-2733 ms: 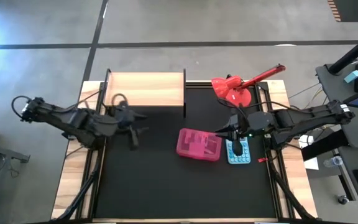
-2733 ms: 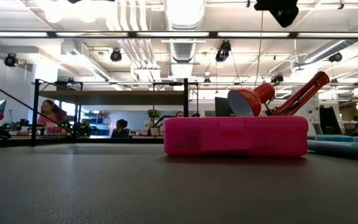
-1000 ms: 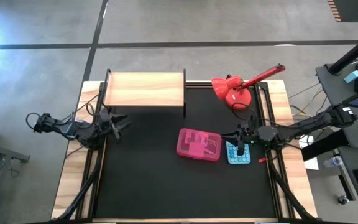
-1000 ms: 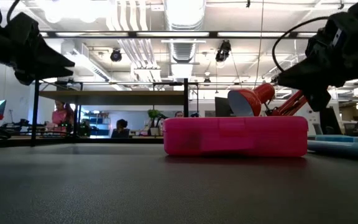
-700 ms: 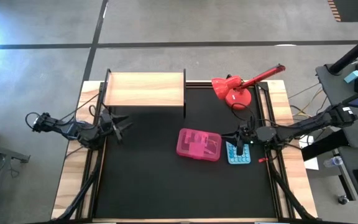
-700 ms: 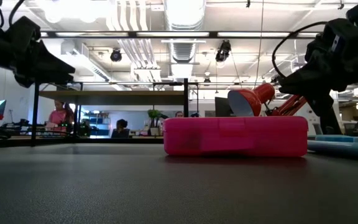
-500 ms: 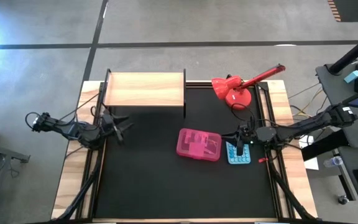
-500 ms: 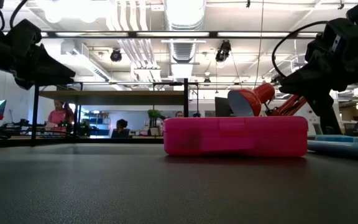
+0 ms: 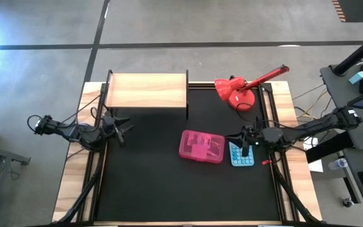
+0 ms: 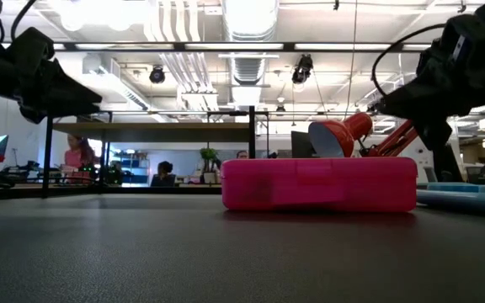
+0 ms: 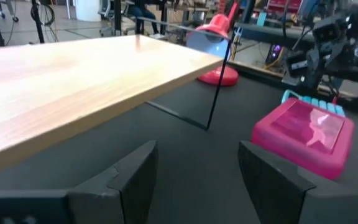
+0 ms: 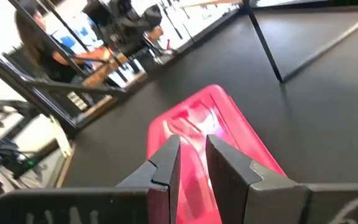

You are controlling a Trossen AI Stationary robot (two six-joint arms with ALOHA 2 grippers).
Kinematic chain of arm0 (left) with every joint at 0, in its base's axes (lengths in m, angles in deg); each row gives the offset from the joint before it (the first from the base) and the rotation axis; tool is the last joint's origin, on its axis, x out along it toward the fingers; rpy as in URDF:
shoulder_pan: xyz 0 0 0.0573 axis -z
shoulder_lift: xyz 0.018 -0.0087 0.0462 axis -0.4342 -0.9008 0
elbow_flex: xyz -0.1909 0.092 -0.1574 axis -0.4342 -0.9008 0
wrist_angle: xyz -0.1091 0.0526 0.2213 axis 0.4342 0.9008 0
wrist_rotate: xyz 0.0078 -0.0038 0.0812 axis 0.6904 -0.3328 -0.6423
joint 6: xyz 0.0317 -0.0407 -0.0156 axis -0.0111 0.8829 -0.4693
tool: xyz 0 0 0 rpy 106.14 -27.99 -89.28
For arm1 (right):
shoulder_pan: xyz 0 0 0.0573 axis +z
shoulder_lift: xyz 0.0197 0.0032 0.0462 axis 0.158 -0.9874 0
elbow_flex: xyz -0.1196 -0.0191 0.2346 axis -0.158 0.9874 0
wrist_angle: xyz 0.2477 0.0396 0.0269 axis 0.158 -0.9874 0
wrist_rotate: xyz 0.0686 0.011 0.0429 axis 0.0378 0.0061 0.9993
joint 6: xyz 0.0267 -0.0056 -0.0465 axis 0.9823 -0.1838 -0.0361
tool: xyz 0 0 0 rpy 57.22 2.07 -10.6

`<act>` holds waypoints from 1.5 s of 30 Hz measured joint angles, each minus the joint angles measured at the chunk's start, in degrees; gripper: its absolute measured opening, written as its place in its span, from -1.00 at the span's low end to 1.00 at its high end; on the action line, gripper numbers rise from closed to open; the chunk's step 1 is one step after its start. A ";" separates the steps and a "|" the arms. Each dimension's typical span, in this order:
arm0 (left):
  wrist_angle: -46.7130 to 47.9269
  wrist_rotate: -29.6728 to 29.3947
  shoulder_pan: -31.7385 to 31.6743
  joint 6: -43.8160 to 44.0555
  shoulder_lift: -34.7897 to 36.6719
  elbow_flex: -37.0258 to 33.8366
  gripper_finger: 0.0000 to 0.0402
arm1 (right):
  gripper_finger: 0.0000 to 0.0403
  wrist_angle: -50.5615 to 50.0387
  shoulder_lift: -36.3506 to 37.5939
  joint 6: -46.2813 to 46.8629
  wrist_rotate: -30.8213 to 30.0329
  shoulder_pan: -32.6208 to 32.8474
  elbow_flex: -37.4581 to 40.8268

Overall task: Pack school essentials
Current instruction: Return to Home Position

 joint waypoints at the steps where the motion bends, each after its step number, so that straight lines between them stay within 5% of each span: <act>1: -0.04 0.12 0.00 0.02 0.05 -0.02 0.04 | -0.66 -0.58 1.61 0.00 -0.01 0.00 0.02; 11: -1.07 0.11 -3.11 0.02 0.01 -0.17 0.04 | -0.66 -2.20 18.88 0.00 -0.16 -1.96 0.02; 21: -1.10 0.11 -17.86 0.02 0.04 -0.20 0.04 | -0.66 -2.21 27.54 0.00 -0.29 -11.32 0.04; 33: -2.45 1.11 -38.34 -0.10 -0.01 -0.31 0.03 | -0.66 -2.21 31.86 0.00 -0.27 -28.21 0.07; 45: -15.83 0.97 -43.06 0.09 0.01 -0.70 0.03 | -0.66 -2.81 31.76 0.00 -0.36 -36.59 0.07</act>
